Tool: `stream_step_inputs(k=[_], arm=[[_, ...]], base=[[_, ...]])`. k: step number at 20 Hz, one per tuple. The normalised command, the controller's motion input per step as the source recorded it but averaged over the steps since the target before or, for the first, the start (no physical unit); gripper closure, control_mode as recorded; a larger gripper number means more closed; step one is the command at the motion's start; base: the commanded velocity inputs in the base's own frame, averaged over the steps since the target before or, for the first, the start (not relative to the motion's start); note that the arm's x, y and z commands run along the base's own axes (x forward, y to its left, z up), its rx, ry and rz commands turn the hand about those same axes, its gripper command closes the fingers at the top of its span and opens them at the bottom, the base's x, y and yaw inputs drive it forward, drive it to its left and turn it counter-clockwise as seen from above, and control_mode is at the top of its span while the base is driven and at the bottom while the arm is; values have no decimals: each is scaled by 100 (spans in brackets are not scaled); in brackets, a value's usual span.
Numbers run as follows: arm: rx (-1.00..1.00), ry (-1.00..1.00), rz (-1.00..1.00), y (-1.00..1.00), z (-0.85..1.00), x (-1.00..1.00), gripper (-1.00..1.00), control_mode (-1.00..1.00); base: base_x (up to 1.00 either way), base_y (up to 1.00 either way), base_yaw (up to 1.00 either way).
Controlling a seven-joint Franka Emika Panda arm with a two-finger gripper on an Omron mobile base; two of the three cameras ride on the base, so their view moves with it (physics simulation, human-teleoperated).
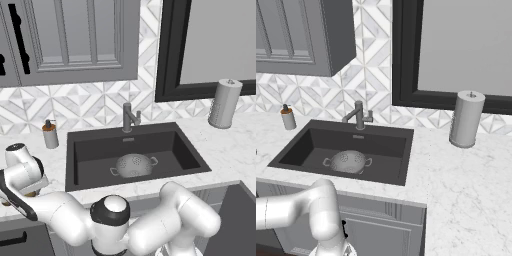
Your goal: Put the colander in the sink, put the kiwi, kiwi in the colander, and turn on the sink faucet and pour water over the colander.
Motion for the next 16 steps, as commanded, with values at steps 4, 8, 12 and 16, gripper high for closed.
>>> stream_step_inputs(k=[4,8,12,16], arm=[[0,1,0,-2,-7,-7,100,-100],[3,-3,0,-41,31,-26,100,-100],[6,-17,-1,-82,91,-44,100,-100],[4,-11,-5,-100,98,-40,100,-100]], base=[[0,0,0],[0,0,0],[0,0,0],[0,0,0]])
